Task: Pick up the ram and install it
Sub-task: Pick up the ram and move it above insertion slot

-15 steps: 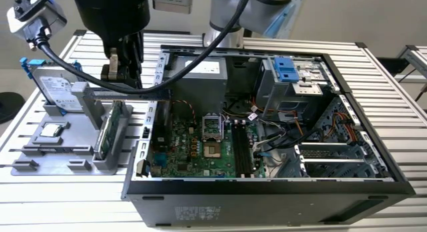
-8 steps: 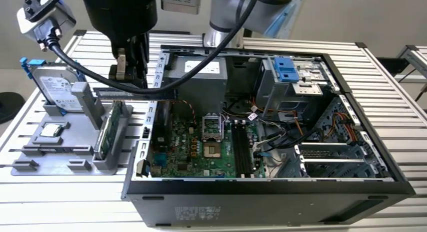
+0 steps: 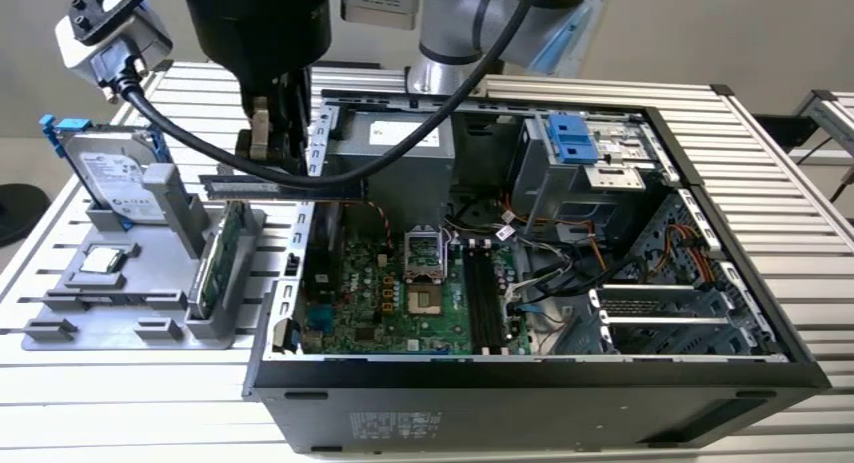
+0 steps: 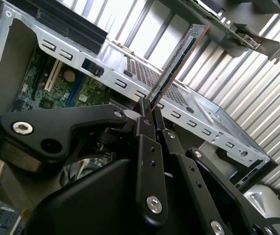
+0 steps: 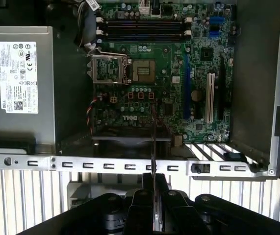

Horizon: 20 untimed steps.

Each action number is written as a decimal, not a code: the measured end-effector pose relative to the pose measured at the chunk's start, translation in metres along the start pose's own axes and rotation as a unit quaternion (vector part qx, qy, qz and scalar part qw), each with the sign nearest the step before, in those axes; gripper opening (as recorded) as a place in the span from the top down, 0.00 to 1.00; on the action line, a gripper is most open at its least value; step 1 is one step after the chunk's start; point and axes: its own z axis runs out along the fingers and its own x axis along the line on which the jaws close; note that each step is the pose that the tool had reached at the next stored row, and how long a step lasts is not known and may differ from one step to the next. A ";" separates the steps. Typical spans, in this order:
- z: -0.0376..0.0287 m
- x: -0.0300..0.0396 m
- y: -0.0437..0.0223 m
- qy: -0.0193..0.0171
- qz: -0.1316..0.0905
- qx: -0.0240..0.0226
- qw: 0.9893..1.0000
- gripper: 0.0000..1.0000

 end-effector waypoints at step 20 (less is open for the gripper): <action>-0.0005 0.0002 0.0202 0.000 0.000 0.000 1.000 1.00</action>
